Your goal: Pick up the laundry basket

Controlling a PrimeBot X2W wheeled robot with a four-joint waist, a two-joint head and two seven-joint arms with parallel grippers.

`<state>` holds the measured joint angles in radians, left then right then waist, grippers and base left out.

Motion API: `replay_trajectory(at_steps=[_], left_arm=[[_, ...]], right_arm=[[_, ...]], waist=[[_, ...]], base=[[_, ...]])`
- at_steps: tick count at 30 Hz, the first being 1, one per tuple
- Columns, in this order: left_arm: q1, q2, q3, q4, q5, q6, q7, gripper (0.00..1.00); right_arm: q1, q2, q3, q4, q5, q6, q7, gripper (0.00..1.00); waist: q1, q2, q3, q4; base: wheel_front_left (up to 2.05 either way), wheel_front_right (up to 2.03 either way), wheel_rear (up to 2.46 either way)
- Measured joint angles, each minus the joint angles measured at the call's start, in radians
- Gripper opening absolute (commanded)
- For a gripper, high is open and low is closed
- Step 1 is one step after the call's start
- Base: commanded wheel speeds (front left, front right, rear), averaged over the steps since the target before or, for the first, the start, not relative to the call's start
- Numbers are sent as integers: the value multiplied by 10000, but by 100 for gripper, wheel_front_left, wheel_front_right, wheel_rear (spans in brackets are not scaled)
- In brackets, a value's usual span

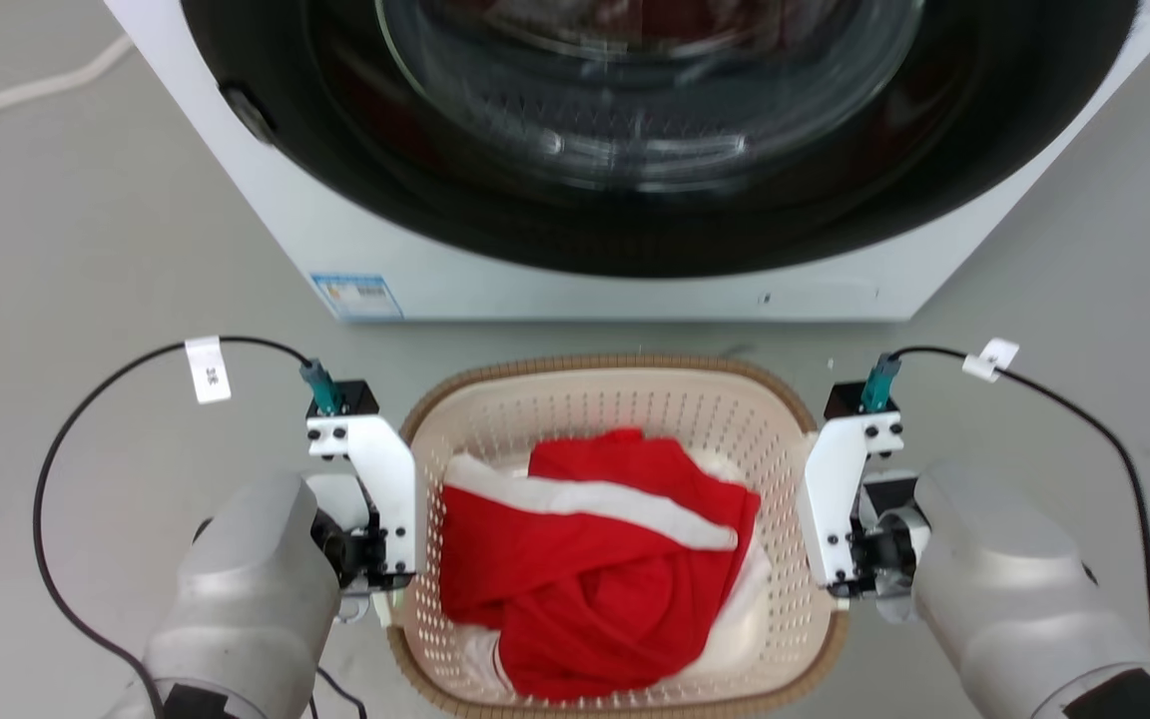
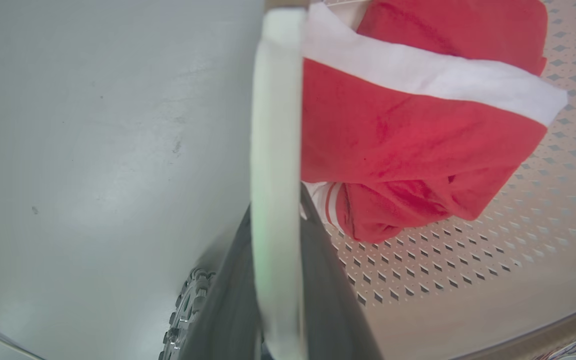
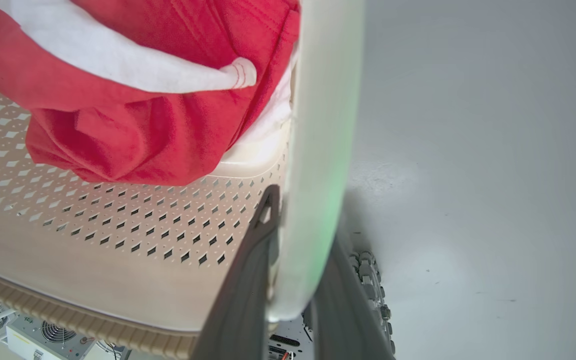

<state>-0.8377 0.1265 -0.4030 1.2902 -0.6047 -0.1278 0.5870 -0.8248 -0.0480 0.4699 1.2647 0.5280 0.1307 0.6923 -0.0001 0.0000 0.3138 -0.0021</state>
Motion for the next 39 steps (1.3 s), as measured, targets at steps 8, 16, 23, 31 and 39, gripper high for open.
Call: replay_trajectory(at_steps=[8,16,23,31,39], left_arm=[[404,4,-12,0,-146,46,376,0],[1087,-29,-31,0,-362,113,777,0],[1409,-84,-21,8,-508,173,882,0],[1838,-134,-42,13,-614,244,1051,0],[1938,-155,-100,13,-675,267,1051,0]], right_arm=[[356,6,345,6,313,0,387,0],[985,21,696,82,594,0,756,0],[1206,15,901,104,640,0,888,0],[1625,8,1016,148,886,0,1003,0],[1737,0,1170,165,1057,0,924,0]], waist=[[-1,1,-1241,-28],[-1,0,-2703,-62],[-1,0,-3311,-137],[0,0,-3709,-222],[0,1,-3866,-245]], base=[[0,0,0],[0,0,0],[0,0,0],[0,0,0],[0,0,0]])
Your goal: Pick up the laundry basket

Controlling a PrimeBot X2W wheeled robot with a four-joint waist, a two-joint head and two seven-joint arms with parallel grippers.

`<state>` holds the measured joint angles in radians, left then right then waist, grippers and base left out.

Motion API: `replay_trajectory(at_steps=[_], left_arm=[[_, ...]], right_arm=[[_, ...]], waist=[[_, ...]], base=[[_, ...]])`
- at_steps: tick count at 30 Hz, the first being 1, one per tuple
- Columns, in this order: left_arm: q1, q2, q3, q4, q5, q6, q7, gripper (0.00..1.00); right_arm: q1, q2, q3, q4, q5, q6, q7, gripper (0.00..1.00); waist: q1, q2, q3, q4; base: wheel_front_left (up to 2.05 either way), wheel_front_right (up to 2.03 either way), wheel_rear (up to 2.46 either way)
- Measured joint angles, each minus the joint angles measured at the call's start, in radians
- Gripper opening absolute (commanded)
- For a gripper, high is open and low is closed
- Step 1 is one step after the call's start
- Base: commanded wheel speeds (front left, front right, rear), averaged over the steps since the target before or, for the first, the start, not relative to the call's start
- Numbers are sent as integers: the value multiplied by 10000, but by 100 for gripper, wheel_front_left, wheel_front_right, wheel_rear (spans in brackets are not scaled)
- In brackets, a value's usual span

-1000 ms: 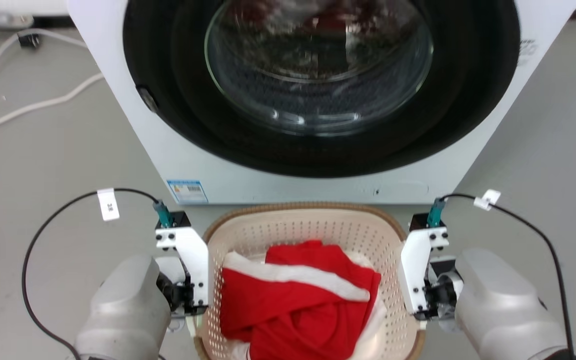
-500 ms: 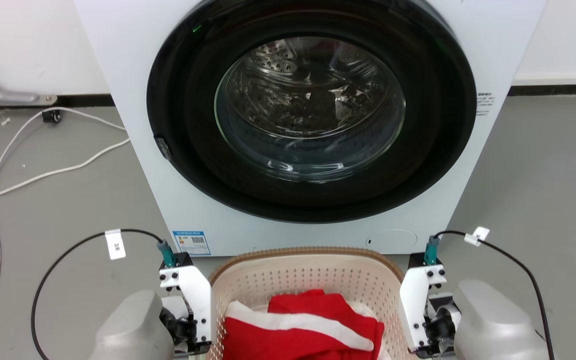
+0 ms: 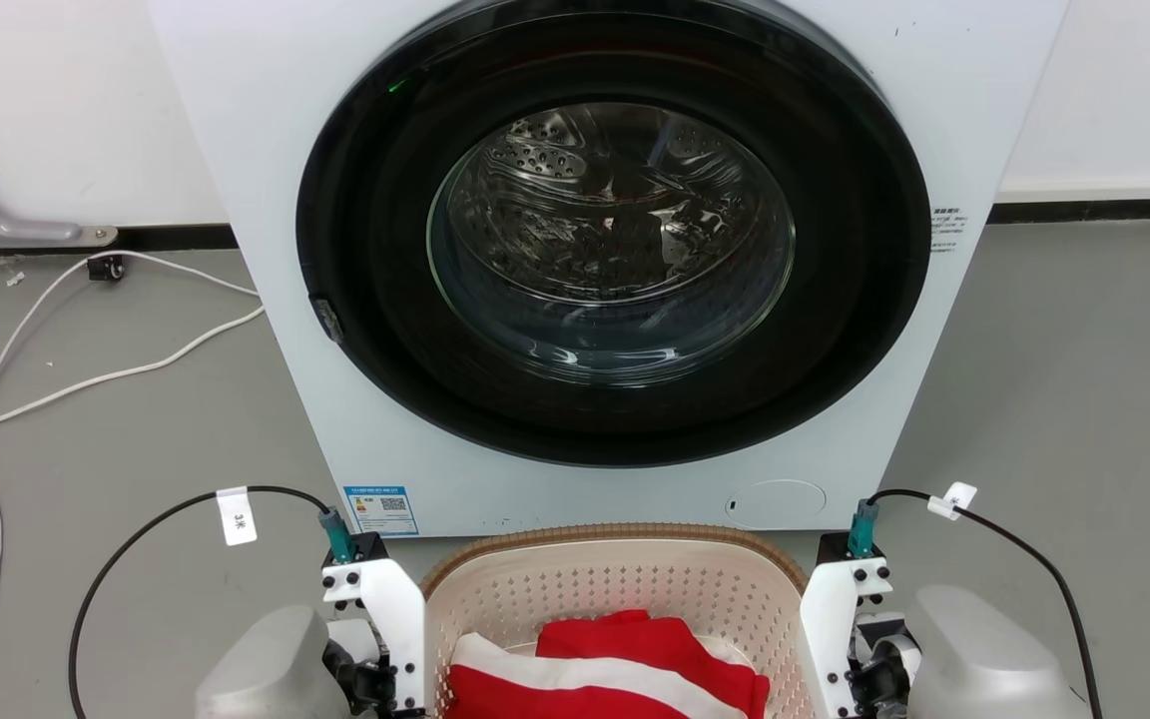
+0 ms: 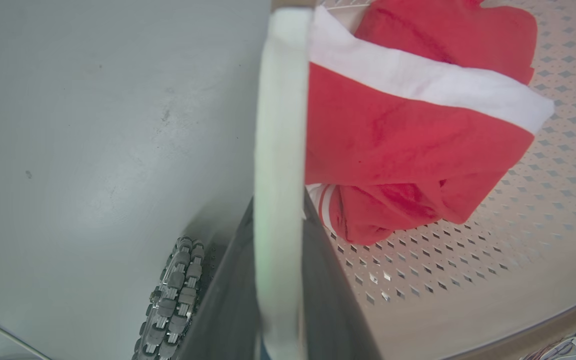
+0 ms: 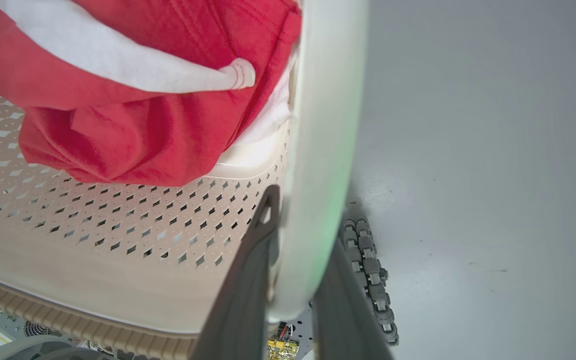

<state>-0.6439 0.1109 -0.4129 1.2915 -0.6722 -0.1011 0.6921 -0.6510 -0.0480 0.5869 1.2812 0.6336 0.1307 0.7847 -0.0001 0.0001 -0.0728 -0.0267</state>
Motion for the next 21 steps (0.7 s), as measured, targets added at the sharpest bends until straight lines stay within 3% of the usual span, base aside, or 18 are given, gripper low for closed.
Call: replay_trajectory(at_steps=[21], left_arm=[[0,-15,-138,0,-123,84,-42,0]], right_arm=[[-25,-15,192,58,100,0,-247,0]], waist=[[1,0,20,64]], base=[[0,0,0]])
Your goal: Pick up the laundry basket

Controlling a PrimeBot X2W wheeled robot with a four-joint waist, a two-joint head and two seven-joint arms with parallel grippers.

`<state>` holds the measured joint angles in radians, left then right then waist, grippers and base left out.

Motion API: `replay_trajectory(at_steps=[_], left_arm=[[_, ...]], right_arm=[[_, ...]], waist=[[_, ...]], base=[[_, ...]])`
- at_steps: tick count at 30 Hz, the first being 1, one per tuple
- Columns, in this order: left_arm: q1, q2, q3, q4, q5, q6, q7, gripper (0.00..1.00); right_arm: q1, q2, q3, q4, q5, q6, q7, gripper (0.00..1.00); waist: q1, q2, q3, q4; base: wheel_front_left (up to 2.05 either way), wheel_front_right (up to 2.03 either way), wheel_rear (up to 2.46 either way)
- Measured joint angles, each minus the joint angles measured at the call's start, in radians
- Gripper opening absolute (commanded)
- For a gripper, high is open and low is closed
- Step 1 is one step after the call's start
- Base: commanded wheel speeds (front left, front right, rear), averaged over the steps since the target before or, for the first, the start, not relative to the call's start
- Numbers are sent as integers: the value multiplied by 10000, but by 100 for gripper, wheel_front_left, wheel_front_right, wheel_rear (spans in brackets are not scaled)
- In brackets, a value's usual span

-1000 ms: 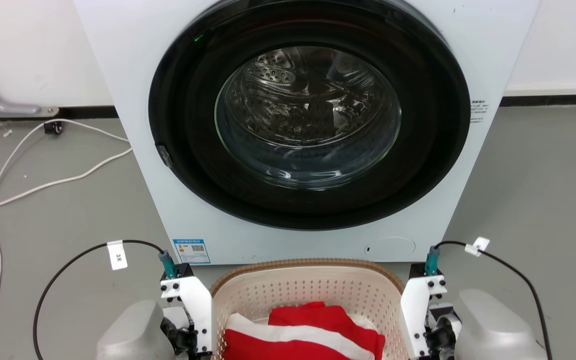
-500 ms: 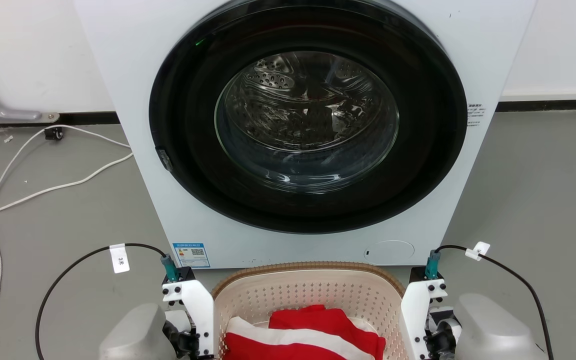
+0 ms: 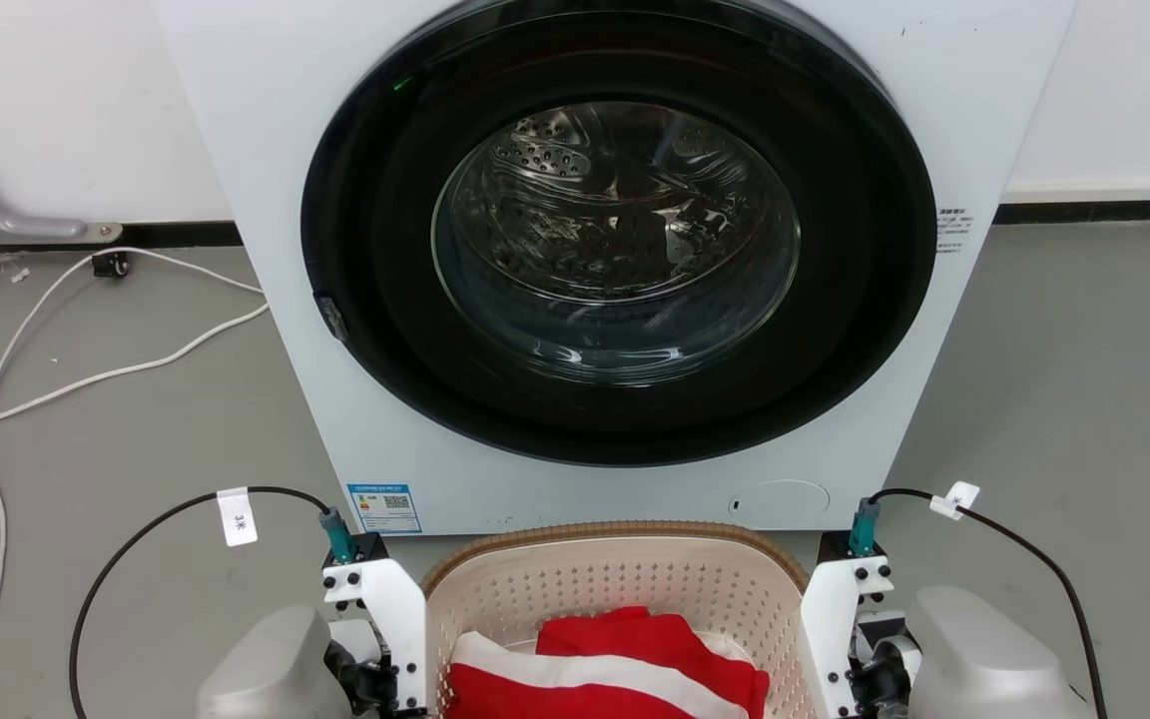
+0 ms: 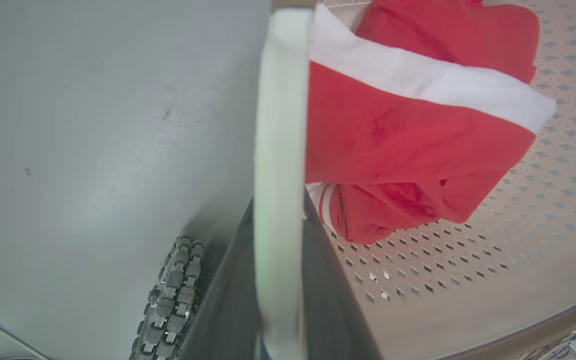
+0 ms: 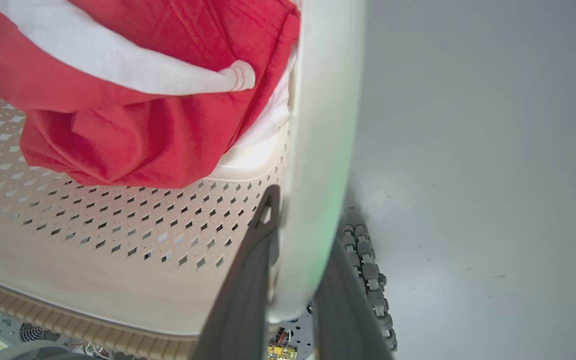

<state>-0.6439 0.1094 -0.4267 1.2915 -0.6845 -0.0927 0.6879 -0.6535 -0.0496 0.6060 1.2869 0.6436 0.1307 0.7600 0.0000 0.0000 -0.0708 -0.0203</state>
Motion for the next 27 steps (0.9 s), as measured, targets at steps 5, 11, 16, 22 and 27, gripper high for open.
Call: replay_trajectory(at_steps=[5,11,16,22,27], left_arm=[[0,4,-40,0,-56,8,-4,0],[0,10,-81,-2,-71,21,-36,0],[-1,13,-123,0,-142,52,-46,0],[-1,33,-155,-2,-159,58,-63,0],[-1,36,-180,-2,-180,58,-94,0]], right_arm=[[-6,0,21,6,12,0,-17,0],[-7,0,23,8,12,0,-31,0],[-7,0,10,12,6,0,-38,0],[-7,4,-42,13,-13,0,-35,0],[-6,6,-92,13,-44,0,-35,0]], waist=[[0,0,-1,14],[0,0,-10,12],[0,0,-22,9],[0,0,-22,9],[0,0,-29,7]], base=[[0,0,0],[0,0,0],[0,0,0],[0,0,0],[0,0,0]])
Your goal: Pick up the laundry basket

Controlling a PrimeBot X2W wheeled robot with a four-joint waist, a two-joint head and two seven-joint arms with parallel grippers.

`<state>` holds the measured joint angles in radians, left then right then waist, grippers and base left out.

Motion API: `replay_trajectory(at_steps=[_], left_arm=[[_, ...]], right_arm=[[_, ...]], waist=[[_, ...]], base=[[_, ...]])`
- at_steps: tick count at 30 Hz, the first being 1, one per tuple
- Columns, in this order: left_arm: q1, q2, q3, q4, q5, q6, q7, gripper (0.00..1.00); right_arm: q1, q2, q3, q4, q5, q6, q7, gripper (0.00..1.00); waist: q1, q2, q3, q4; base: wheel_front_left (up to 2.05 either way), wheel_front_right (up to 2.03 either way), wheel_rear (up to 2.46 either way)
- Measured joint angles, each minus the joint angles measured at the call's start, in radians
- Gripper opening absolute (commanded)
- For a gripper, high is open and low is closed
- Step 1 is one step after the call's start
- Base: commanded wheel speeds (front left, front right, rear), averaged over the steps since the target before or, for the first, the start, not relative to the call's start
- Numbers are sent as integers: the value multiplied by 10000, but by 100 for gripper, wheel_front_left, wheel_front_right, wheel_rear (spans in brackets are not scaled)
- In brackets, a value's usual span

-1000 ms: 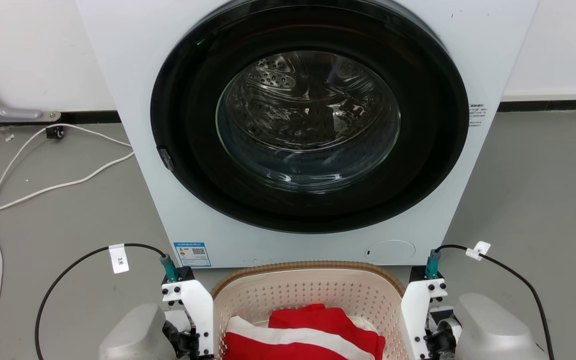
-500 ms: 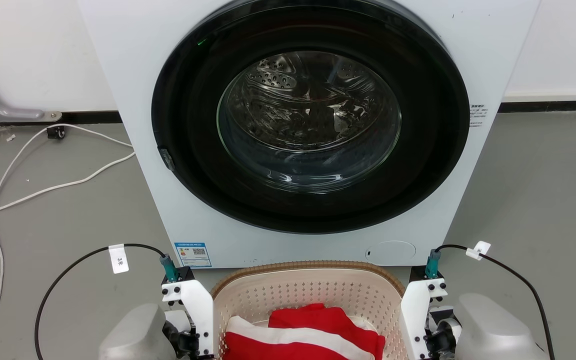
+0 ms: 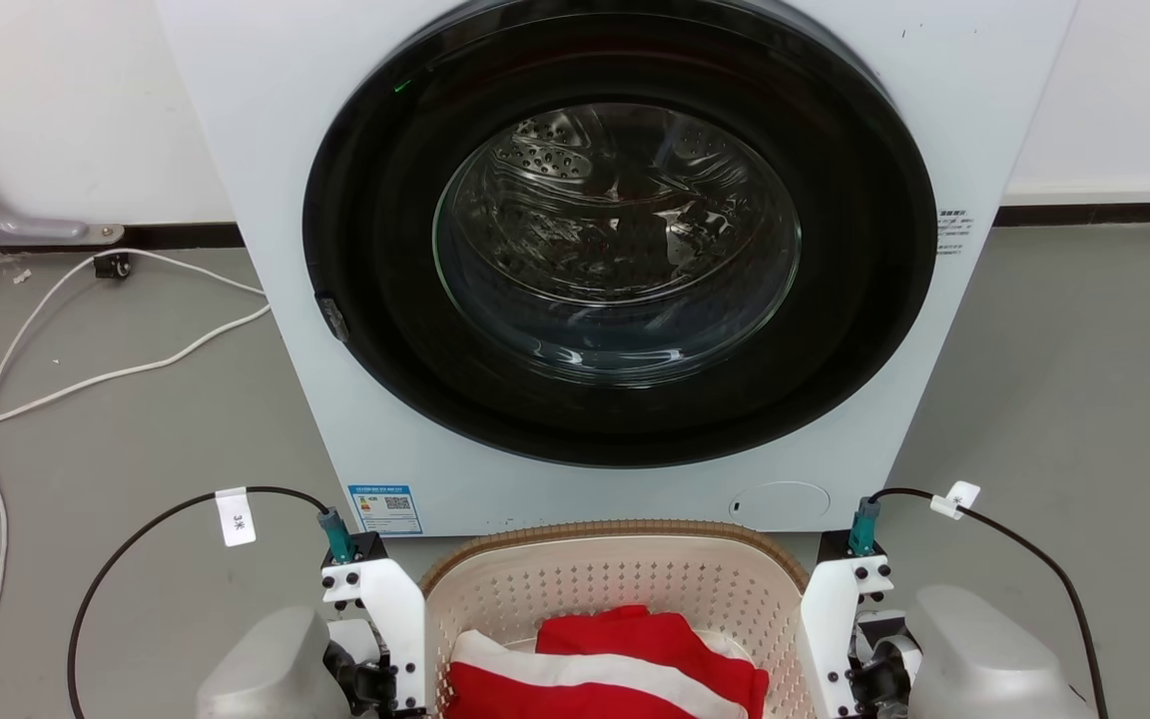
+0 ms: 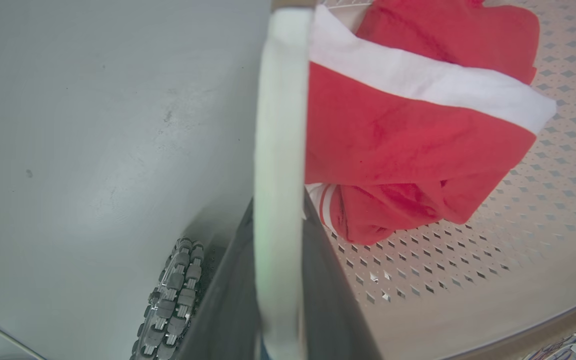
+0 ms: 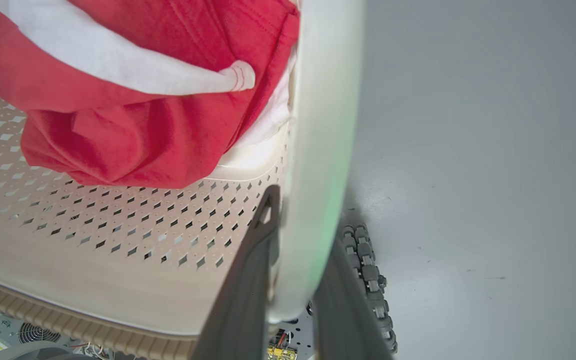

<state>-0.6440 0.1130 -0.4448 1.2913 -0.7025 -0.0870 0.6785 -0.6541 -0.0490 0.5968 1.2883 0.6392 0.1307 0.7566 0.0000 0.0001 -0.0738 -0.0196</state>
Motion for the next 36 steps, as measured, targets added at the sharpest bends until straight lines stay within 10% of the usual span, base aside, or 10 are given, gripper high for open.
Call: replay_trajectory(at_steps=[36], left_arm=[[0,48,-245,-2,-268,6,-144,0]], right_arm=[[4,13,-127,0,-98,0,-6,0]], waist=[[0,-1,-5,-41]], base=[[0,0,0]])
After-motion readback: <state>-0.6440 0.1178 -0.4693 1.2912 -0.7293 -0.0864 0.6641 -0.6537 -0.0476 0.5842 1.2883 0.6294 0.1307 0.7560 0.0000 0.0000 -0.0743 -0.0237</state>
